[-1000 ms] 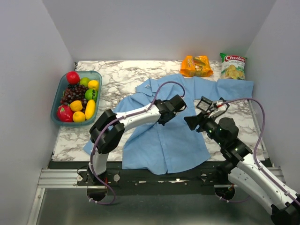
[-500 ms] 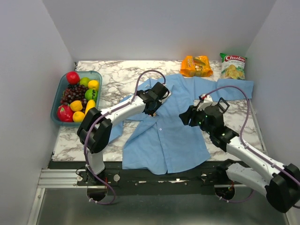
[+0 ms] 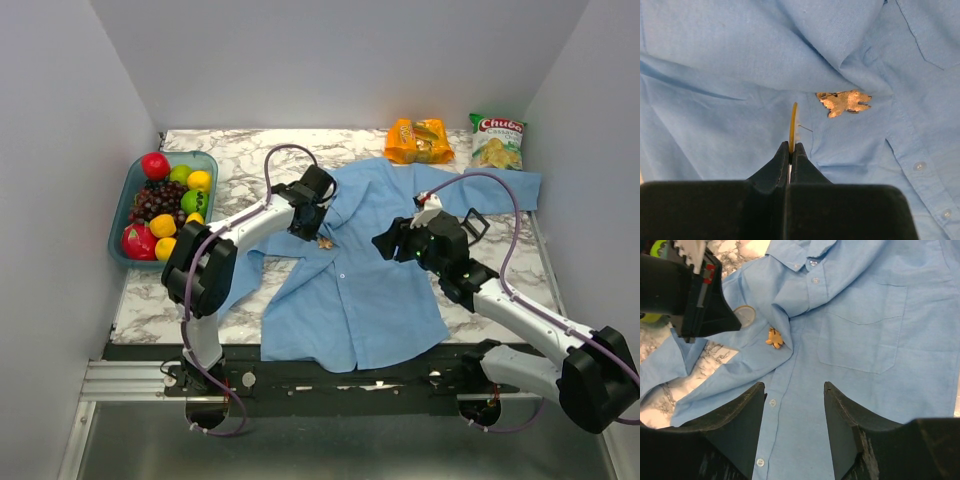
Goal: Pin the brooch onto the clothing
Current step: Pin the brooch to the clothes.
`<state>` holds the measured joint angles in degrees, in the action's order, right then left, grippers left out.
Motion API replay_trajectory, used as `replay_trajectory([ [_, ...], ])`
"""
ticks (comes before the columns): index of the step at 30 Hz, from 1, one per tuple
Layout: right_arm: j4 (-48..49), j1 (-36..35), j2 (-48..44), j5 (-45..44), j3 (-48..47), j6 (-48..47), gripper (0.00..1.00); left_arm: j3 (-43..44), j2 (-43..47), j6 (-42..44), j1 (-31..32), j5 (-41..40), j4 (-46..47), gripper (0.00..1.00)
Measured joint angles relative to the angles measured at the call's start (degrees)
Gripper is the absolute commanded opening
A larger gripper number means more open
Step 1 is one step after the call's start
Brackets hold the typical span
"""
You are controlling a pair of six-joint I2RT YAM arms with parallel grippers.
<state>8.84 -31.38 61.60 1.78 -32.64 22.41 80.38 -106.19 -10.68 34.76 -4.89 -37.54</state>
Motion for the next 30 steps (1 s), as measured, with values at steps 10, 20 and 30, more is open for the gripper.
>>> replay_trajectory([
  [10, 0.6, 0.0, -0.1, 1.6, 0.0, 0.0, 0.59, 5.9, -5.0, -3.0, 0.7, 1.4, -1.0, 0.0],
  [20, 1.0, 0.0, -2.2, 2.3, 1.0, 0.3, 0.59, 14.2, -11.4, -2.5, 3.9, -8.8, -6.8, 0.0],
  [30, 1.3, 0.0, -3.0, 2.4, 1.8, 0.7, 0.59, 18.5, -15.8, -1.9, 6.3, -16.5, -12.5, 0.0],
])
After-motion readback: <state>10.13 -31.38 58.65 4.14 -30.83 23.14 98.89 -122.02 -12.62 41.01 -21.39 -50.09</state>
